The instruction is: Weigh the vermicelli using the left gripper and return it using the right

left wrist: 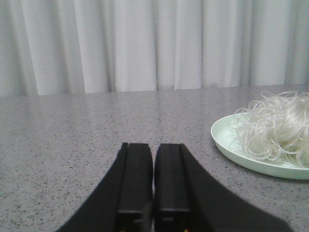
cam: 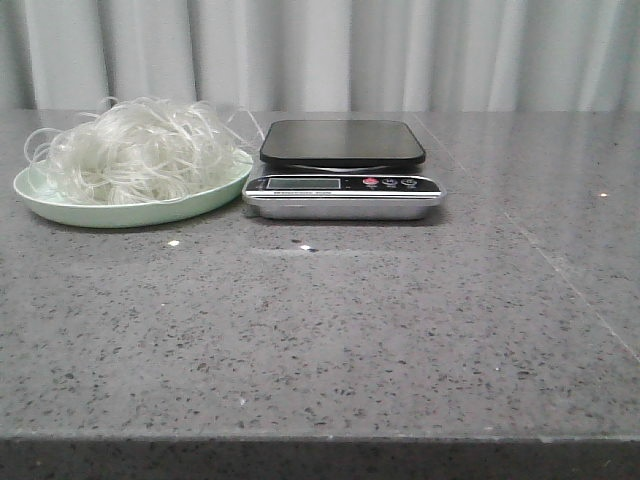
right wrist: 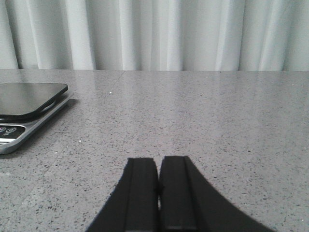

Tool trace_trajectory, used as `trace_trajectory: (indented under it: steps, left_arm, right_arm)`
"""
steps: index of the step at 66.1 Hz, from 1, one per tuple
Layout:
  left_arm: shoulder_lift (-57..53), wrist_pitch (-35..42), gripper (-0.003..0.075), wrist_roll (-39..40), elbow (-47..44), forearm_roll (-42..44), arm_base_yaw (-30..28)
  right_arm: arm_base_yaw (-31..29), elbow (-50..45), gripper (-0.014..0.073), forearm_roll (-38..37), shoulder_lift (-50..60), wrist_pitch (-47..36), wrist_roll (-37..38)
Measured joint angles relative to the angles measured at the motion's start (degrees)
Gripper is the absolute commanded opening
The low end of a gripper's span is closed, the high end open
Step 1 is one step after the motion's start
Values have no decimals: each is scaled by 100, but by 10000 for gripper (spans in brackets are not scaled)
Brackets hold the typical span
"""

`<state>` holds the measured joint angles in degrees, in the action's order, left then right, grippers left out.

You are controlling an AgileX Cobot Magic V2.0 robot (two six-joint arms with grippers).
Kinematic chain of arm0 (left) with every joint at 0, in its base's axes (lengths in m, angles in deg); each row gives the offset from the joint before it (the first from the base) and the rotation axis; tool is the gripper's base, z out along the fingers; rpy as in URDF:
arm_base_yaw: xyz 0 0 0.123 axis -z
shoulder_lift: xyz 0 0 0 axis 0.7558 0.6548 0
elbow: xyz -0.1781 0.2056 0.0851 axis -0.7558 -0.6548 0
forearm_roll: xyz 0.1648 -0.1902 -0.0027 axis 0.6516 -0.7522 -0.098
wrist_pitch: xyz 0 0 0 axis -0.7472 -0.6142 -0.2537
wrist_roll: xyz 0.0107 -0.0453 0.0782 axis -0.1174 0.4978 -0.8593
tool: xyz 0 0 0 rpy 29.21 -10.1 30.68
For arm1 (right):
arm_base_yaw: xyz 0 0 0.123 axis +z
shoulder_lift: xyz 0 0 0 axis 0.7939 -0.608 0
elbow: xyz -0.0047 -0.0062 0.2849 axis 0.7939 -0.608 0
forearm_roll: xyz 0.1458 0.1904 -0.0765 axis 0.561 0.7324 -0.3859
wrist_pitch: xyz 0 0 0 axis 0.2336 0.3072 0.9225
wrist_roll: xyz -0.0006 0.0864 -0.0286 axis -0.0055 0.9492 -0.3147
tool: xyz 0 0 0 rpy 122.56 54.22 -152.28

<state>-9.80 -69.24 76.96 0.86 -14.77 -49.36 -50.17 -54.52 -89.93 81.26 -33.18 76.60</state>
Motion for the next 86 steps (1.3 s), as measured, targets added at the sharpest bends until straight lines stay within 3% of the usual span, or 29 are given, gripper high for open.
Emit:
trace_trajectory:
  steps: [63,69,80,86]
  left_arm:
    - [0,17,127,0,0,0,0]
    - [0,347,127,0,0,0,0]
    - [0,2062,127,13,57,-252,0]
    - [0,2020,127,21,536,-497,0]
  right_arm:
    - [0,0,165,0,0,0,0]
    - [0,0,165,0,0,0,0]
    - [0,0,165,0,0,0,0]
    - [0,0,165,0,0,0,0]
